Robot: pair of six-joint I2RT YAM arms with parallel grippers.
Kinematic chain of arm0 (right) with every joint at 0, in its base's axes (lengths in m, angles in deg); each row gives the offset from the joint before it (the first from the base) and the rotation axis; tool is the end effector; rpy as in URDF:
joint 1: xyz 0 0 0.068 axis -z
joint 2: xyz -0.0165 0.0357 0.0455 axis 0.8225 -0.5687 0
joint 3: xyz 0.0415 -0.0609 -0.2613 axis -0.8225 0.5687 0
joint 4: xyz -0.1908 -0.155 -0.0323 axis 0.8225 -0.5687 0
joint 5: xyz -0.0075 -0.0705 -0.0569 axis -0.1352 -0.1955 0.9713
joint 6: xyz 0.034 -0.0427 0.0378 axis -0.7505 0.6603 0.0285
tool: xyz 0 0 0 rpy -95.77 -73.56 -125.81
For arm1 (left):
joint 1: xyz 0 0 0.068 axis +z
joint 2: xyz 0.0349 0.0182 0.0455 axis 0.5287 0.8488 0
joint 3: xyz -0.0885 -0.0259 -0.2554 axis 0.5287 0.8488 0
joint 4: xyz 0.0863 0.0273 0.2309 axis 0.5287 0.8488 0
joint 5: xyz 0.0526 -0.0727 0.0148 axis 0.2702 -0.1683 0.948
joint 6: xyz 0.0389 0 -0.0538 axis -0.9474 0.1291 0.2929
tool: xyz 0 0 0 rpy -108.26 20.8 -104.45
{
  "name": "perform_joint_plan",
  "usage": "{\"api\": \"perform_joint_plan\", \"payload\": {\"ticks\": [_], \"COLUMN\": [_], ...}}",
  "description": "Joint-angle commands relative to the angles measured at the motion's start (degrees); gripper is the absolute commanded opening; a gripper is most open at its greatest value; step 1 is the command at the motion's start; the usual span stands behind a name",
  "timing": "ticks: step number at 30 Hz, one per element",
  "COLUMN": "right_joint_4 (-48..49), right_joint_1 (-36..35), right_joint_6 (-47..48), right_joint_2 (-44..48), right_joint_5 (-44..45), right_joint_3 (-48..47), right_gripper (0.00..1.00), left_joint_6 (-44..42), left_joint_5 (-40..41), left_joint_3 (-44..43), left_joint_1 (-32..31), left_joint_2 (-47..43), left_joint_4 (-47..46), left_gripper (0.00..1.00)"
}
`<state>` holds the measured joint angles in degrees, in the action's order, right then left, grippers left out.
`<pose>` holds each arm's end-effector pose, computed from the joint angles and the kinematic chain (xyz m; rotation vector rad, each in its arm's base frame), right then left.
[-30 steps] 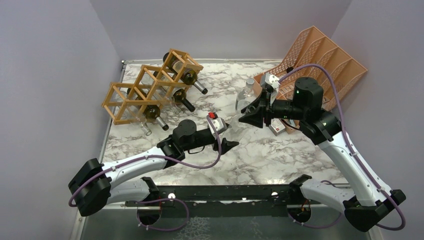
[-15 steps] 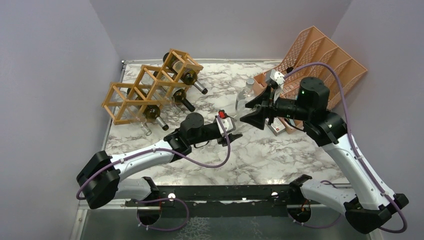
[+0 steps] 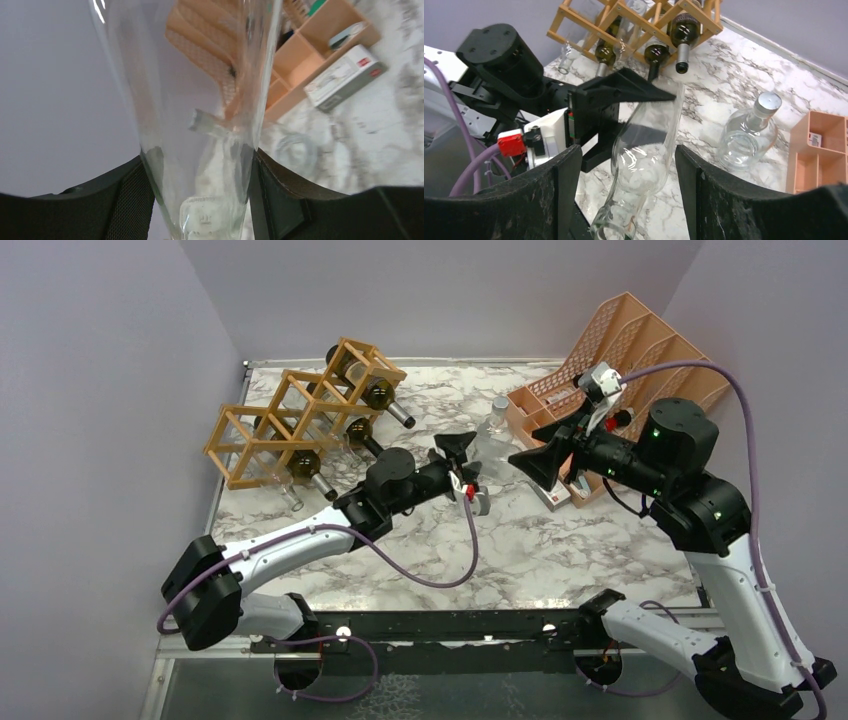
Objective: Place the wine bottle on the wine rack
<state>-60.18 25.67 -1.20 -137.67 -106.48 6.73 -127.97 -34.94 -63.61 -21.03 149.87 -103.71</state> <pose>0.1259 0.0958 0.4652 -0.6952 1.6717 0.7794 0.1749 -0.2497 0.3191 1.3572 0.8332 -0.1740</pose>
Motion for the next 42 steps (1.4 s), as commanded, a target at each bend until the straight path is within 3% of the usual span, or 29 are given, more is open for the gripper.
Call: {"api": "perform_joint_plan", "payload": {"ticks": [1,5,12,38,40,42], "right_joint_4": [-3.65,-2.05,0.58,3.41,3.63,4.01], "right_joint_1": [-0.17,-0.21,-0.21,-0.3,-0.3,-0.28], "right_joint_6": [0.33,1.04,1.14,-0.57,-0.74,-1.16], "right_joint_2": [-0.25,-1.46,-3.98,-10.06,-10.39,-10.74], "right_joint_5": [4.55,5.14,2.9,-2.33,-2.04,-1.08], "right_joint_3": [-0.84,0.82,2.76,10.37,10.3,10.0], "right_gripper": [0.71,0.72,0.72,0.73,0.7,0.59], "left_joint_6": [-21.76,-31.48,-38.47,-38.03,-37.57,-35.87], "left_joint_5": [7.06,8.15,8.09,9.94,10.3,11.0], "left_joint_3": [-6.99,-9.4,-10.25,-12.96,-13.15,-13.56], "left_joint_1": [0.13,0.13,0.13,0.13,0.13,0.13], "left_joint_2": [0.6,0.35,-1.52,-0.52,-0.52,-0.49], "left_joint_4": [-2.16,2.17,6.95,12.82,13.13,13.25], "left_gripper": [0.0,0.0,0.0,0.0,0.0,0.0]}}
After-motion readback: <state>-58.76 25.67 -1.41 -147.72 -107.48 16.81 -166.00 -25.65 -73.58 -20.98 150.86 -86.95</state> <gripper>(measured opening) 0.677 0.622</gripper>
